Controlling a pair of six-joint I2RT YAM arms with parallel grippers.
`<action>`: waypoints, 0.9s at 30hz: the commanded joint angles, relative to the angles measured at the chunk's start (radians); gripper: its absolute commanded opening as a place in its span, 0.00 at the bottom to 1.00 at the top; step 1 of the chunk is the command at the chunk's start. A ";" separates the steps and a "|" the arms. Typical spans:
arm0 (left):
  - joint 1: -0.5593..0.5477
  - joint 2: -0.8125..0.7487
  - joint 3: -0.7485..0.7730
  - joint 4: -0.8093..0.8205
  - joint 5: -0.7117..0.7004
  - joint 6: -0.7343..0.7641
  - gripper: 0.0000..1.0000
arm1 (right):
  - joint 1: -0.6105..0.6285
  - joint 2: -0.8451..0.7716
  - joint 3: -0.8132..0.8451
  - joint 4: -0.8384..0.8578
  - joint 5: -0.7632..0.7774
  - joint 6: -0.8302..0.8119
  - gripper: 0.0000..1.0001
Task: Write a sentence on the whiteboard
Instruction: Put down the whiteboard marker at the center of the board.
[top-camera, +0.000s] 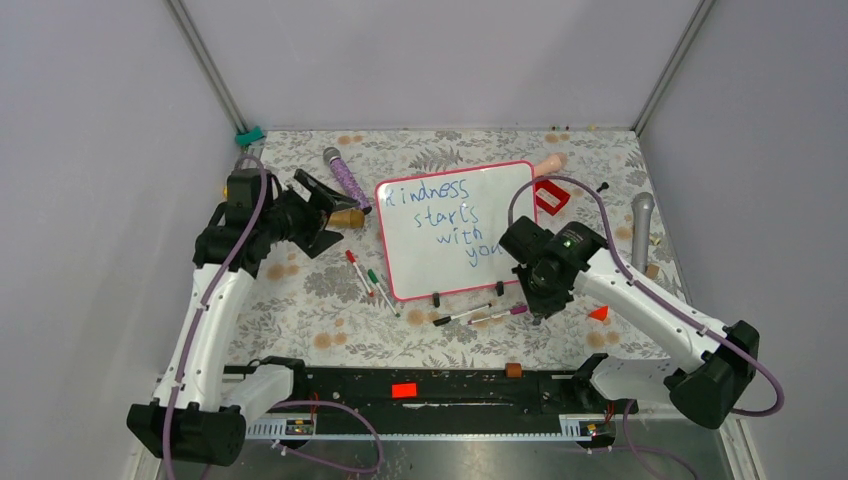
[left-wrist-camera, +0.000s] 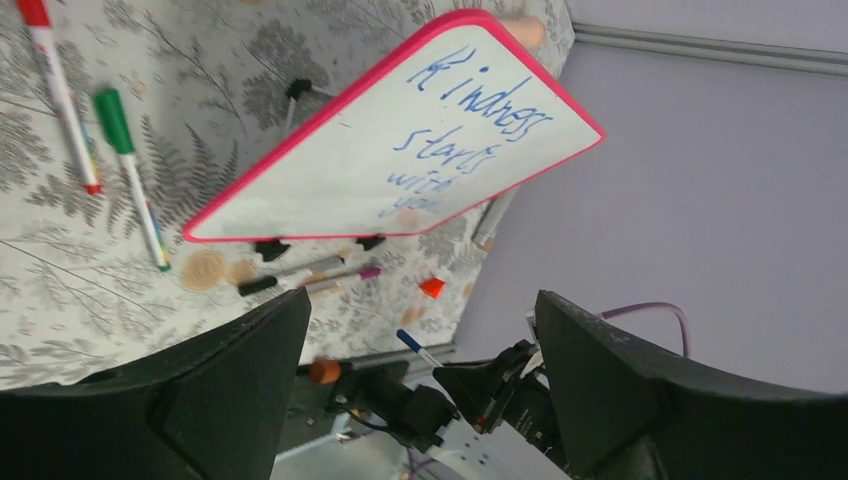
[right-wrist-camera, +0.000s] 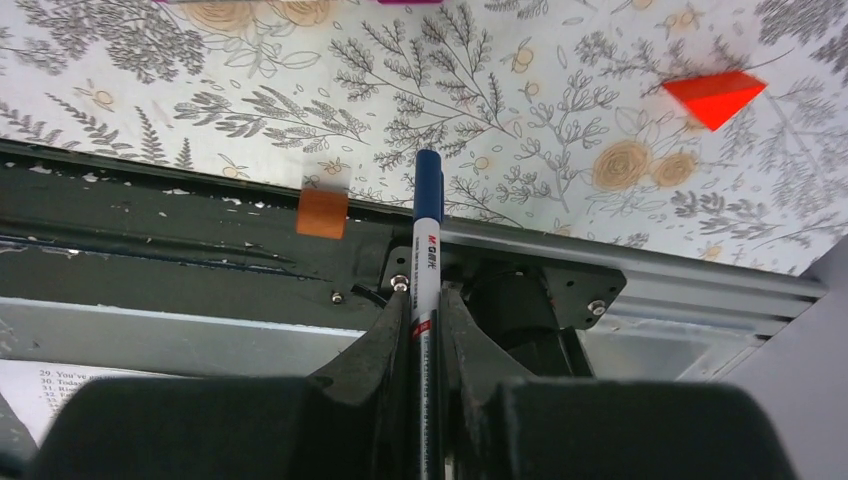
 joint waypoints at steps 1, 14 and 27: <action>0.005 -0.083 -0.012 -0.005 -0.149 0.120 0.84 | -0.042 -0.025 -0.101 0.114 -0.051 0.034 0.00; 0.006 -0.117 -0.041 0.007 -0.274 0.294 0.99 | -0.053 0.045 -0.395 0.520 0.062 0.131 0.00; 0.005 -0.180 -0.118 0.019 -0.400 0.395 0.99 | -0.069 -0.176 -0.262 0.397 -0.138 0.076 0.00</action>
